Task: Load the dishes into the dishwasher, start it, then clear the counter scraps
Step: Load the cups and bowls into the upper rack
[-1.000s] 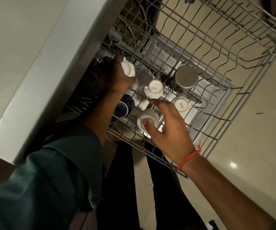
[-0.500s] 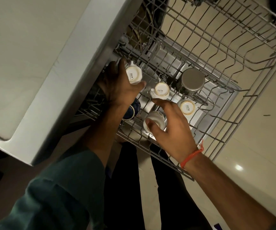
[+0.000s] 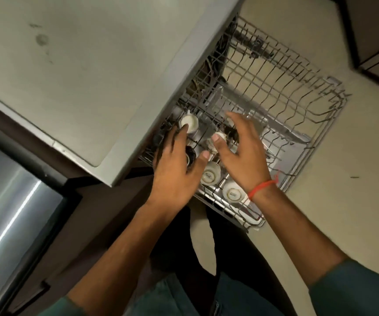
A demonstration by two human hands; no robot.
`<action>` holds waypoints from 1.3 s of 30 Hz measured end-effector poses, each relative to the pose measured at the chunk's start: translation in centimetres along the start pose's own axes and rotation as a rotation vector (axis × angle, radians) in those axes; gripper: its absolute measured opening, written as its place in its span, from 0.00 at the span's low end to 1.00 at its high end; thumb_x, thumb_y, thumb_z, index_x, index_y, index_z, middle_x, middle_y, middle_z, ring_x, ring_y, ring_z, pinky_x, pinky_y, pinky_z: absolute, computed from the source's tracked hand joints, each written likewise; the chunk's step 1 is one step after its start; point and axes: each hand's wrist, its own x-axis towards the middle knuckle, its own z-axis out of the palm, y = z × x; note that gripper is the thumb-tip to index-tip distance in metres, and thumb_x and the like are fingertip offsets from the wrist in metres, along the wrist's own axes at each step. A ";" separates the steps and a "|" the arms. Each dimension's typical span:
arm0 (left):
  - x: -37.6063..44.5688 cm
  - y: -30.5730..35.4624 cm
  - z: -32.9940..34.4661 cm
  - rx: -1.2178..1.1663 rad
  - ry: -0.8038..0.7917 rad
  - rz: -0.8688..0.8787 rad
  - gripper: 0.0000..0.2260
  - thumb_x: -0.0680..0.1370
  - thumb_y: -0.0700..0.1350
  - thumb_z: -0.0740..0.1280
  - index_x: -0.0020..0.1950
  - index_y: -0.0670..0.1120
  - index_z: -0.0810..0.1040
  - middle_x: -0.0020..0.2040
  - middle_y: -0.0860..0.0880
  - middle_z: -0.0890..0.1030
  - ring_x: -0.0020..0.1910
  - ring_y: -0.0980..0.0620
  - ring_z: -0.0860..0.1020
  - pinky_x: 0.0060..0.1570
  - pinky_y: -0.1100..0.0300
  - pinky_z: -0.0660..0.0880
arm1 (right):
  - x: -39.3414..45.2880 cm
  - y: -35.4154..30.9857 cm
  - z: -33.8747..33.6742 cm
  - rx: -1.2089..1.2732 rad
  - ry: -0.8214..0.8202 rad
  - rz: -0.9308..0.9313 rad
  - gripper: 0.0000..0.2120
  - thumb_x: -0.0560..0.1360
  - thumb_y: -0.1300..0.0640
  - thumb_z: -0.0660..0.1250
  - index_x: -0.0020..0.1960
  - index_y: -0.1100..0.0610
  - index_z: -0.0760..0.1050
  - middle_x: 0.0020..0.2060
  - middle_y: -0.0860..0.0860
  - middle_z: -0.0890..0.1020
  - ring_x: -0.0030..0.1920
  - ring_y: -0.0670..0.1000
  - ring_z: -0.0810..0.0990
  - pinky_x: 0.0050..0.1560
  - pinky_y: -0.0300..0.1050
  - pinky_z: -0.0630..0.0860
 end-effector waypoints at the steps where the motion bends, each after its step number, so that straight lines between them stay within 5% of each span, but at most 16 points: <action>1: -1.0 0.6 -1.0 -0.023 0.000 0.025 0.32 0.82 0.63 0.60 0.83 0.53 0.56 0.82 0.52 0.59 0.81 0.55 0.56 0.78 0.39 0.58 | 0.0 -0.7 -0.6 0.010 0.000 -0.006 0.26 0.80 0.47 0.66 0.76 0.48 0.65 0.74 0.49 0.68 0.73 0.45 0.64 0.73 0.45 0.65; 5: -4.9 3.0 -4.6 -0.043 0.114 0.122 0.26 0.84 0.55 0.63 0.81 0.51 0.62 0.79 0.60 0.63 0.80 0.61 0.57 0.79 0.50 0.61 | -0.9 -3.9 -2.6 0.031 -0.047 -0.062 0.28 0.80 0.44 0.65 0.77 0.46 0.63 0.76 0.49 0.65 0.77 0.48 0.62 0.75 0.55 0.65; 9: -7.4 4.0 -7.5 -0.008 0.264 0.099 0.27 0.84 0.54 0.64 0.82 0.52 0.62 0.80 0.57 0.63 0.79 0.65 0.57 0.76 0.59 0.61 | -2.3 -7.5 -3.4 0.065 -0.115 -0.144 0.28 0.80 0.46 0.66 0.78 0.46 0.62 0.78 0.49 0.63 0.78 0.48 0.59 0.76 0.51 0.63; 13: -9.9 3.3 -9.8 -0.026 0.369 0.039 0.28 0.83 0.56 0.63 0.82 0.55 0.60 0.82 0.56 0.61 0.81 0.59 0.57 0.74 0.45 0.69 | -3.9 -10.8 -2.5 0.093 -0.191 -0.211 0.28 0.80 0.44 0.66 0.78 0.45 0.62 0.78 0.47 0.63 0.78 0.46 0.59 0.75 0.46 0.62; 16: -13.0 1.9 -12.0 -0.043 0.506 -0.022 0.28 0.83 0.56 0.64 0.81 0.53 0.62 0.81 0.54 0.62 0.81 0.58 0.58 0.76 0.45 0.66 | -5.5 -14.2 -0.4 0.118 -0.286 -0.333 0.28 0.80 0.45 0.66 0.77 0.47 0.64 0.76 0.46 0.65 0.77 0.45 0.61 0.75 0.51 0.65; 27: -27.0 -9.3 -19.2 -0.201 0.913 -0.222 0.27 0.81 0.56 0.65 0.79 0.53 0.65 0.78 0.57 0.66 0.78 0.62 0.61 0.76 0.59 0.64 | -14.5 -26.1 10.9 0.078 -0.564 -0.608 0.27 0.78 0.45 0.68 0.75 0.44 0.66 0.74 0.42 0.68 0.74 0.40 0.64 0.74 0.48 0.66; 33: -32.4 -16.6 -22.2 -0.261 1.040 -0.348 0.27 0.80 0.55 0.66 0.79 0.52 0.67 0.77 0.55 0.68 0.78 0.61 0.62 0.76 0.59 0.62 | -18.6 -30.6 17.7 -0.003 -0.666 -0.711 0.27 0.76 0.49 0.71 0.74 0.47 0.69 0.71 0.44 0.71 0.72 0.40 0.68 0.73 0.41 0.65; 39: -35.1 -24.3 -25.5 -0.294 1.169 -0.504 0.28 0.79 0.48 0.71 0.78 0.51 0.66 0.74 0.52 0.69 0.75 0.54 0.66 0.75 0.54 0.64 | -21.8 -34.1 22.6 -0.110 -0.794 -0.777 0.27 0.76 0.47 0.72 0.73 0.44 0.69 0.68 0.40 0.72 0.69 0.39 0.69 0.72 0.43 0.68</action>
